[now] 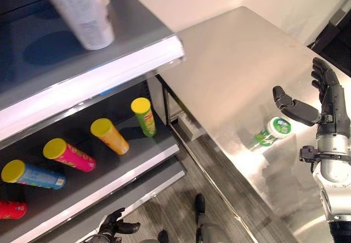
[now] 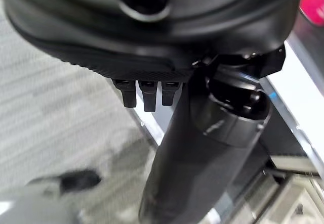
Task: Put the goods on the table back onto the shelves and tidy them up.
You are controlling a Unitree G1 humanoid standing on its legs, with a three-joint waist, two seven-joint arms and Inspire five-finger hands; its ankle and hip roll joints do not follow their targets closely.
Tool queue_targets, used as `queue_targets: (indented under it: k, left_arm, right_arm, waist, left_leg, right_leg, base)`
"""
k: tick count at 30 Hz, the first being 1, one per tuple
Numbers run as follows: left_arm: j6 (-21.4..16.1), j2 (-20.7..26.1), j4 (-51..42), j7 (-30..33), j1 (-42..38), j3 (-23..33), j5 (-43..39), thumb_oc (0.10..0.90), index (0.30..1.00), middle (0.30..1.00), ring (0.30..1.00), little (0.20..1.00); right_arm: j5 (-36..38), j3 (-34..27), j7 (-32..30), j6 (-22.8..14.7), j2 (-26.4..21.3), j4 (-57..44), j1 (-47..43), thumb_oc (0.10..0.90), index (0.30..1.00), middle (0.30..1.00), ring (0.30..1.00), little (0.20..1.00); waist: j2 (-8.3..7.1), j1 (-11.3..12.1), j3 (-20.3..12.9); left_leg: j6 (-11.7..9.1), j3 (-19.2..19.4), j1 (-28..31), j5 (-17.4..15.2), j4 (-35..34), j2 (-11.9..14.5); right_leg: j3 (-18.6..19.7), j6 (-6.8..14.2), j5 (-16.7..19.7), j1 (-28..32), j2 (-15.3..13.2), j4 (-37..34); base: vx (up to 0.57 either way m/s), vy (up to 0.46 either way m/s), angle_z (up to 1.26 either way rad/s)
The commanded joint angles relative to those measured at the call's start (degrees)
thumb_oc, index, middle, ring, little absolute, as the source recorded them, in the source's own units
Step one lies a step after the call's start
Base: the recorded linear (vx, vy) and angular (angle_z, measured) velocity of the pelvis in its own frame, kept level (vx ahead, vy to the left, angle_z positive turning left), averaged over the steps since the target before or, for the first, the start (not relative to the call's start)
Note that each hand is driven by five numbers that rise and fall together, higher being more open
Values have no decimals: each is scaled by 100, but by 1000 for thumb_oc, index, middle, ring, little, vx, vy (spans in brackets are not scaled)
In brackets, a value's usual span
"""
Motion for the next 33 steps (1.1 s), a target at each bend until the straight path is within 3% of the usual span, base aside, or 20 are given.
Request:
queue_targets:
  k: [1,6,12,22,28,33]
  left_arm:
    - [-254,295,-81,27,25,-96,198,800,900,900,900,900]
    - [-212,184,-54,-15,155,-194,168,800,900,900,900,900]
    - [-221,200,-110,-45,193,-159,192,800,900,900,900,900]
    - [-308,276,-158,-274,162,-83,296,800,900,900,900,900]
    - [-368,289,-180,-370,119,-72,346,800,900,900,900,900]
    - [-418,335,-203,-457,83,-90,416,800,900,900,900,900]
  right_arm:
    - [-299,-585,-313,-499,-237,-758,-254,800,900,900,900,900]
    - [240,-621,-196,-661,-75,-973,-286,800,900,900,900,900]
    - [384,-706,-54,-653,-199,-950,-147,800,900,900,900,900]
    - [1710,-920,1181,-771,-574,-824,754,800,900,900,900,900]
    - [1789,-879,1625,-695,-653,-900,1102,800,900,900,900,900]
    - [1639,-760,1993,-660,-1031,-1072,1222,800,900,900,900,900]
  waist:
    - [40,-89,-385]
    - [174,-139,-515]
    - [214,-195,-561]
    - [192,-423,-605]
    - [211,-535,-574]
    - [244,-616,-570]
  left_leg:
    - [-173,46,-430,592,-69,260]
    - [-280,103,-297,565,-102,422]
    - [-308,183,-212,530,-107,465]
    - [-358,388,-141,494,-107,515]
    - [-357,502,-127,479,-107,527]
    - [-371,562,-114,485,-107,543]
  right_leg:
    - [-318,994,-764,465,-545,351]
    - [-380,902,-903,714,-434,202]
    - [-380,898,-918,817,-423,131]
    - [-287,921,-889,810,-423,129]
    - [-152,935,-864,722,-413,159]
    - [-84,946,-855,692,-422,165]
  base:
    - [99,-177,-33]
    - [84,-121,-41]
    - [14,-15,-8]
    - [-4,1,-1]
    - [-25,-3,-15]
    - [-21,-10,-14]
